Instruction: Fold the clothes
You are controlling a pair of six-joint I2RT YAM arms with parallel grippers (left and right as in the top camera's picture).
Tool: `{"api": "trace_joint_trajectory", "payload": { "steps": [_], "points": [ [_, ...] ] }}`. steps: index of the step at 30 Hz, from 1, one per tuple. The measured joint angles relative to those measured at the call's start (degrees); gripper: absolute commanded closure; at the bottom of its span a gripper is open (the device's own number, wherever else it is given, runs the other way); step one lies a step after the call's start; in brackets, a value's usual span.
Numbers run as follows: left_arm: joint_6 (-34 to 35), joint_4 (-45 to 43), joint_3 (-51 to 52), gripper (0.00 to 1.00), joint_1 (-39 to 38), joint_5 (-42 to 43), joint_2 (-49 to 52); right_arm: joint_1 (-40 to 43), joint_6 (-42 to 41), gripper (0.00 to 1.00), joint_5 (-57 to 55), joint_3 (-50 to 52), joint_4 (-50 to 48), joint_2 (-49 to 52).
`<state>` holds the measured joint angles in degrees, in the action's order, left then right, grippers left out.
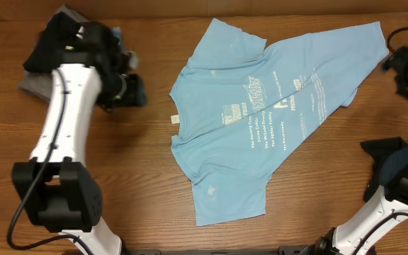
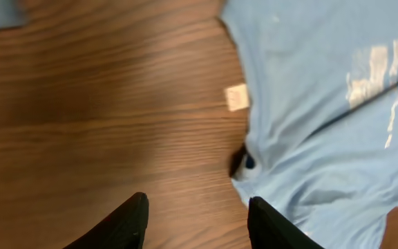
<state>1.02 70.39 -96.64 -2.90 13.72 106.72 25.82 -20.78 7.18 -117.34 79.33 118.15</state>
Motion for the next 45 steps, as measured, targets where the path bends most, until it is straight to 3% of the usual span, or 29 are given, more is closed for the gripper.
{"api": "trace_joint_trajectory", "payload": {
  "steps": [5, 10, 16, 18, 21, 23, 25, 31, 38, 42, 45],
  "points": [
    [-0.1, -5.4, 5.9, 0.55, -7.6, 0.0, 0.0, 0.0, 0.3, 0.43, 4.3, 14.1, -10.2, 0.7],
    [0.5, -15.0, 14.8, 0.40, -13.0, 0.0, 0.0, 0.0, 1.0, 0.34, 8.3, 21.4, -12.3, 1.6],
    [0.5, -25.6, 23.8, 0.38, -17.0, -1.0, 0.2, 0.0, 2.7, 0.28, 10.0, 23.3, -11.1, 1.6],
    [0.5, -26.6, 25.5, 0.48, -17.6, -1.9, 0.5, -0.1, 4.0, 0.26, 10.2, 23.3, -10.6, 1.6],
    [1.0, -27.1, 26.8, 0.74, -17.7, -4.7, 1.7, -0.5, 5.3, 0.25, 10.4, 23.3, -10.7, 1.6],
    [2.5, -27.1, 27.1, 0.86, -17.6, -7.3, 3.3, -0.9, 5.8, 0.25, 10.4, 23.3, -11.5, 1.6],
    [5.1, -26.9, 26.8, 0.96, -17.3, -9.1, 4.5, -1.2, 6.1, 0.29, 10.4, 23.3, -13.0, 1.6],
    [14.0, -23.2, 25.9, 0.96, -12.7, -11.4, 5.1, -1.4, 5.0, 0.51, 9.7, 24.9, -17.9, 1.6],
    [16.9, -20.5, 25.8, 0.95, -1.5, -12.2, 5.1, -2.3, 3.7, 0.52, 11.3, 32.7, -27.0, 1.6],
    [16.3, -20.5, 25.8, 0.94, -0.7, -12.0, 5.2, -4.7, 4.1, 0.53, 14.9, 36.3, -32.9, 1.2],
    [15.9, -20.6, 25.8, 0.93, -1.2, -12.7, 5.2, -7.4, 4.3, 0.65, 17.4, 38.1, -36.4, 0.9]
  ]
}}
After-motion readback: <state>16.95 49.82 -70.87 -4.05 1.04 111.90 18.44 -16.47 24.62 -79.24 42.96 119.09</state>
